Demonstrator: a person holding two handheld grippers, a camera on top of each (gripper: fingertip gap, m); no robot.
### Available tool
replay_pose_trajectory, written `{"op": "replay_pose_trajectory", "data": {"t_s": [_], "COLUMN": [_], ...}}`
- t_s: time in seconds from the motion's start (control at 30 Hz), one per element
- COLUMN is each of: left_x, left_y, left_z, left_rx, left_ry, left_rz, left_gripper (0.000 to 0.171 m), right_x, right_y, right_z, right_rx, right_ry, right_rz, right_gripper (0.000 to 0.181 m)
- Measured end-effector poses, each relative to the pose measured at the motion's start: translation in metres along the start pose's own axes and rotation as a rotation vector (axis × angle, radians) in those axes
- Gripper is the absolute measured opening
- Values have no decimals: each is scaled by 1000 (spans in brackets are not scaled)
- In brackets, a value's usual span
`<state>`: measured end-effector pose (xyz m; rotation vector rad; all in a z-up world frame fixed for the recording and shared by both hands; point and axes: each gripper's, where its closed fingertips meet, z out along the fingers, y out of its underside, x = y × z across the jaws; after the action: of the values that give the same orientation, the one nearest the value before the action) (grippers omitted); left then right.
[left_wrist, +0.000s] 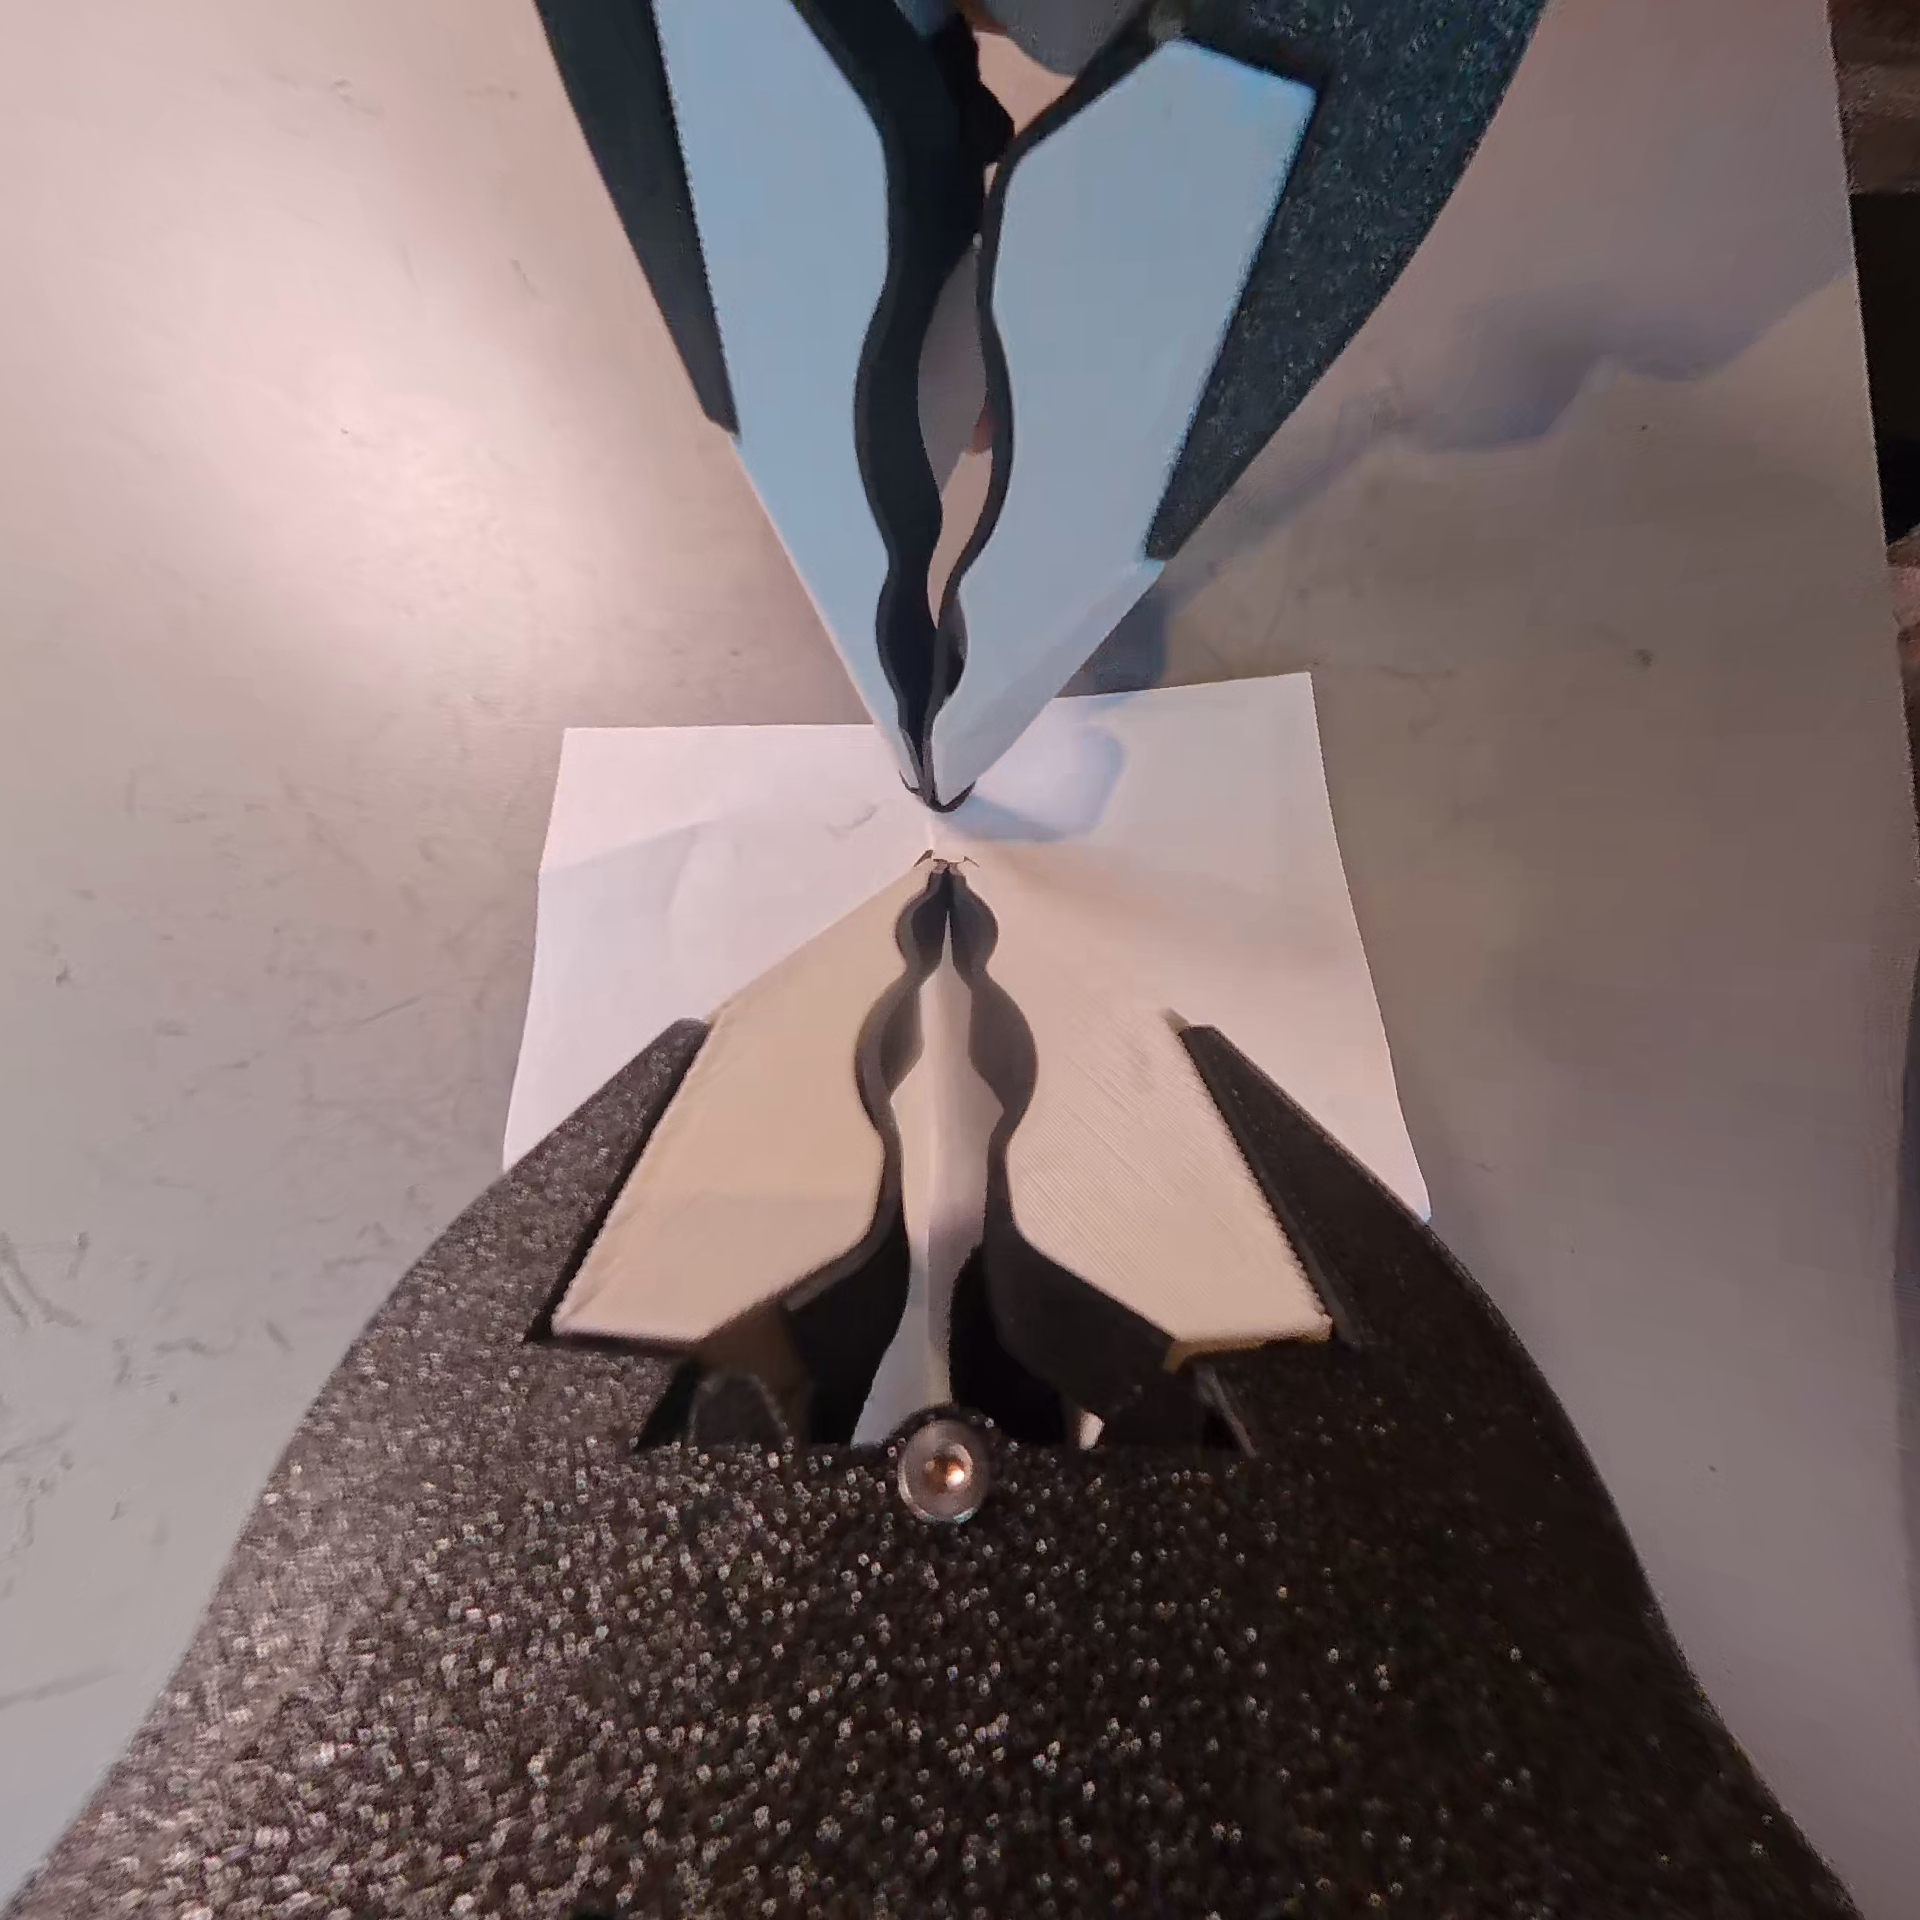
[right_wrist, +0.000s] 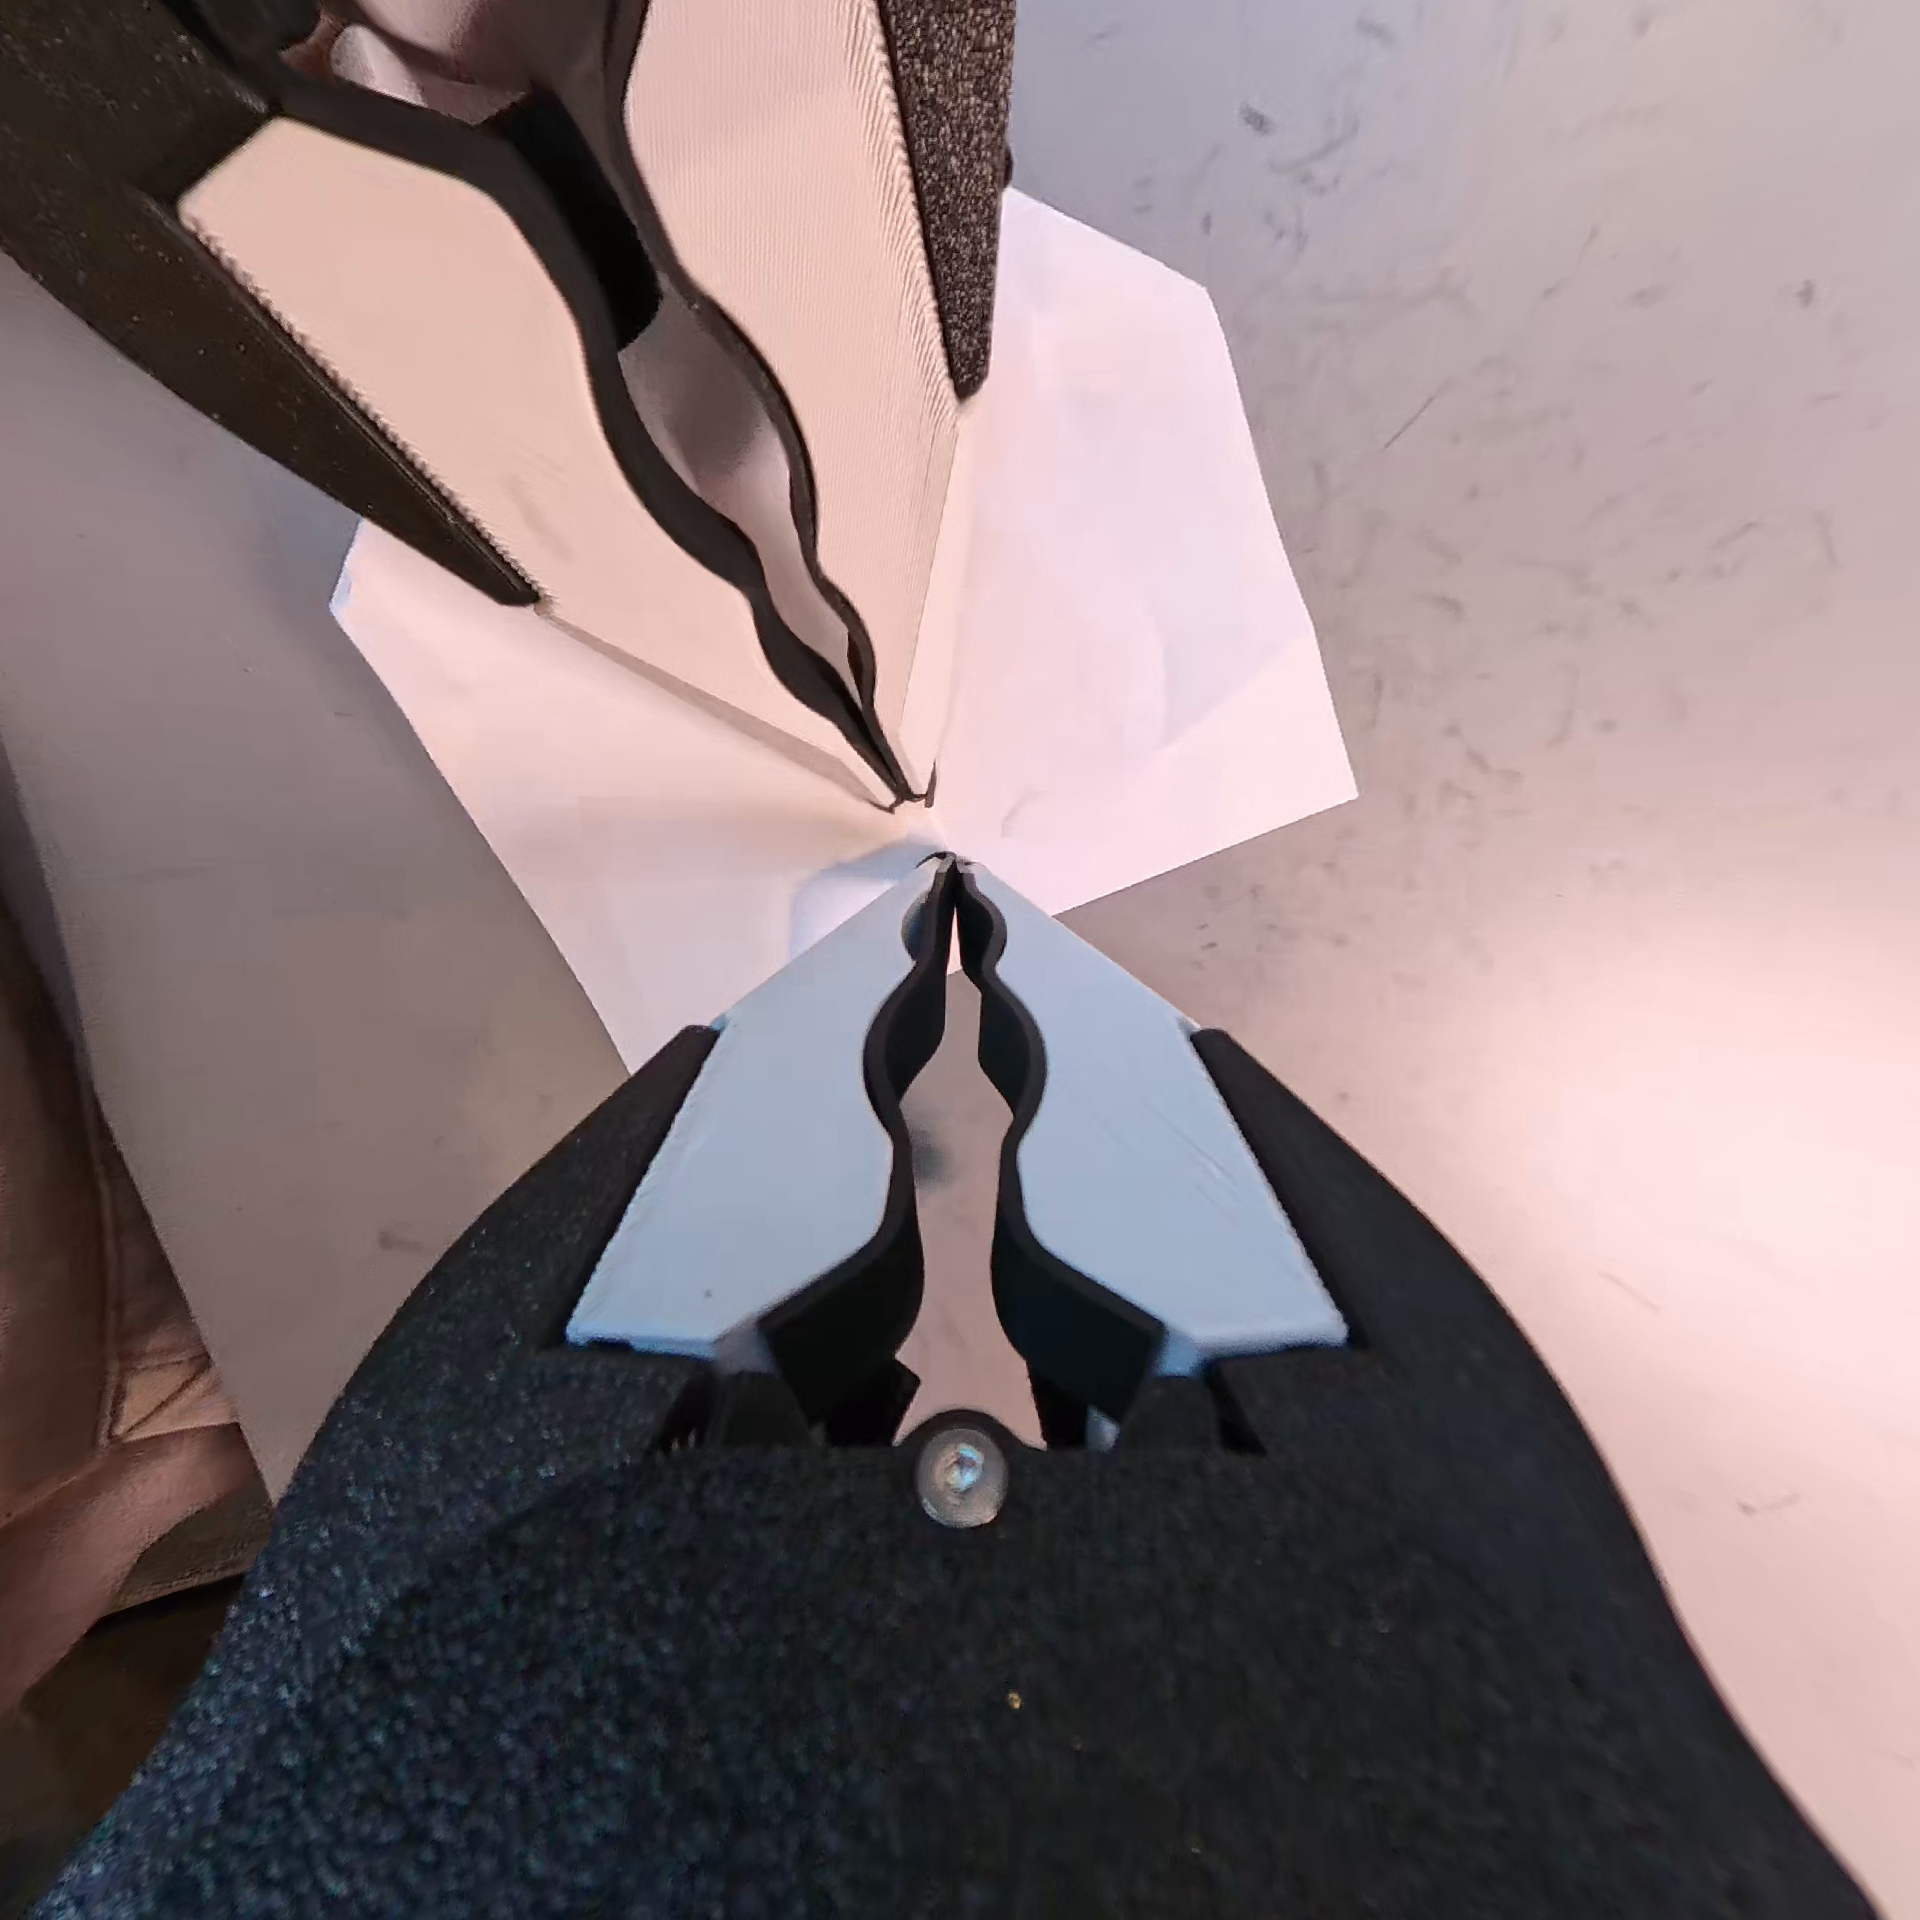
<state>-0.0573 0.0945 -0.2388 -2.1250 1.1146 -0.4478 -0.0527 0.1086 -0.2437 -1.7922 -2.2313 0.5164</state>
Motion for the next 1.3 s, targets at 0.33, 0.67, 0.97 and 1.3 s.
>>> {"op": "replay_pose_trajectory", "data": {"t_s": [0.33, 0.67, 0.97, 1.3], "left_x": [-4, -10, -12, -10], "left_y": [-7, 2, 0, 2], "left_z": [7, -1, -3, 0], "left_rx": [-35, -107, -127, -97], "left_ry": [14, 21, -28, -88], "left_rz": [-5, 1, 114, 261], "left_gripper": [0, 0, 0, 0], "right_x": [0, -1, -1, -1], "right_y": [0, -1, -1, -1], "right_z": [0, 0, 0, 0], "right_rx": [41, 53, 70, 74], "right_ry": [3, -12, -14, -21], "right_rz": [-13, -5, 2, 3], "right_gripper": [0, 0, 0, 0]}}
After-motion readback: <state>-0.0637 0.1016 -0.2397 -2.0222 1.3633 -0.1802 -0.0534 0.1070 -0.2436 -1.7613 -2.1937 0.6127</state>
